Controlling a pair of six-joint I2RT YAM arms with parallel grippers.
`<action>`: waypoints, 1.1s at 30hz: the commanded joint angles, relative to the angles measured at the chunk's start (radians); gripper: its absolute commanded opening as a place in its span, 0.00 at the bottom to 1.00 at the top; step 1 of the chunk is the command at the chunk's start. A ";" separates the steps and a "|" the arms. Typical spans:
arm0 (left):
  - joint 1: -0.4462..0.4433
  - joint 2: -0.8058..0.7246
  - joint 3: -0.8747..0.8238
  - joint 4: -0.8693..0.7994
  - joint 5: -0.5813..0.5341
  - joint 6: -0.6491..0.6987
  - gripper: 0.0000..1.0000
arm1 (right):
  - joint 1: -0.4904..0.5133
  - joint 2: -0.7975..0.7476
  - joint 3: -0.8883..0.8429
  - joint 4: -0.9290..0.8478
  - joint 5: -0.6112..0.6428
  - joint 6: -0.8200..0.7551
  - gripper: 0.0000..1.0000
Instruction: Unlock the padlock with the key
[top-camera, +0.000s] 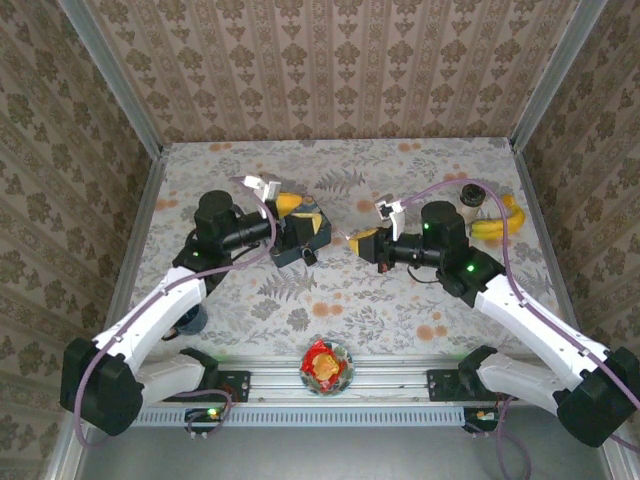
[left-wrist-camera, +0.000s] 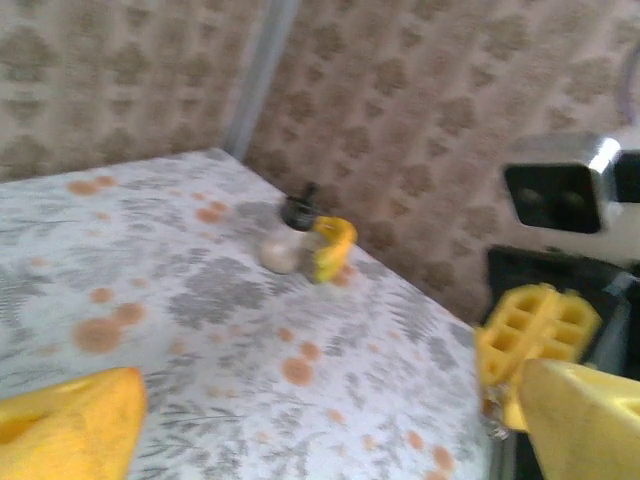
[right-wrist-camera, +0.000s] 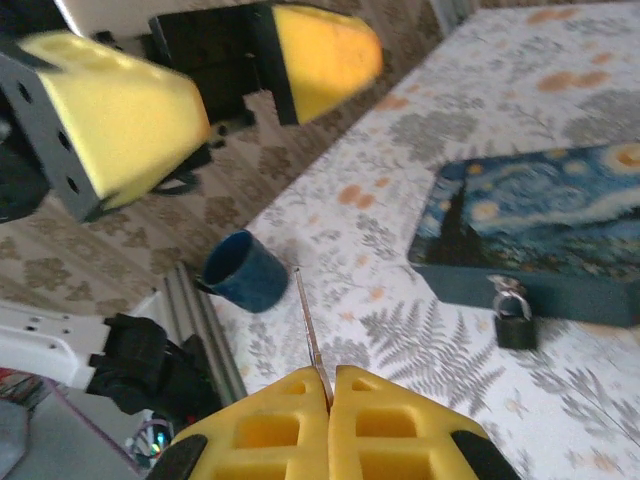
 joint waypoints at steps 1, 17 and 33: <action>-0.044 -0.002 -0.029 -0.078 -0.346 -0.044 1.00 | -0.009 -0.002 0.018 -0.136 0.113 -0.019 0.00; -0.341 0.332 0.041 -0.367 -0.997 -0.244 1.00 | -0.023 0.162 -0.007 -0.235 0.241 -0.008 0.00; -0.353 0.636 0.268 -0.700 -1.191 -0.545 0.88 | -0.122 0.185 -0.059 -0.212 0.338 0.049 0.00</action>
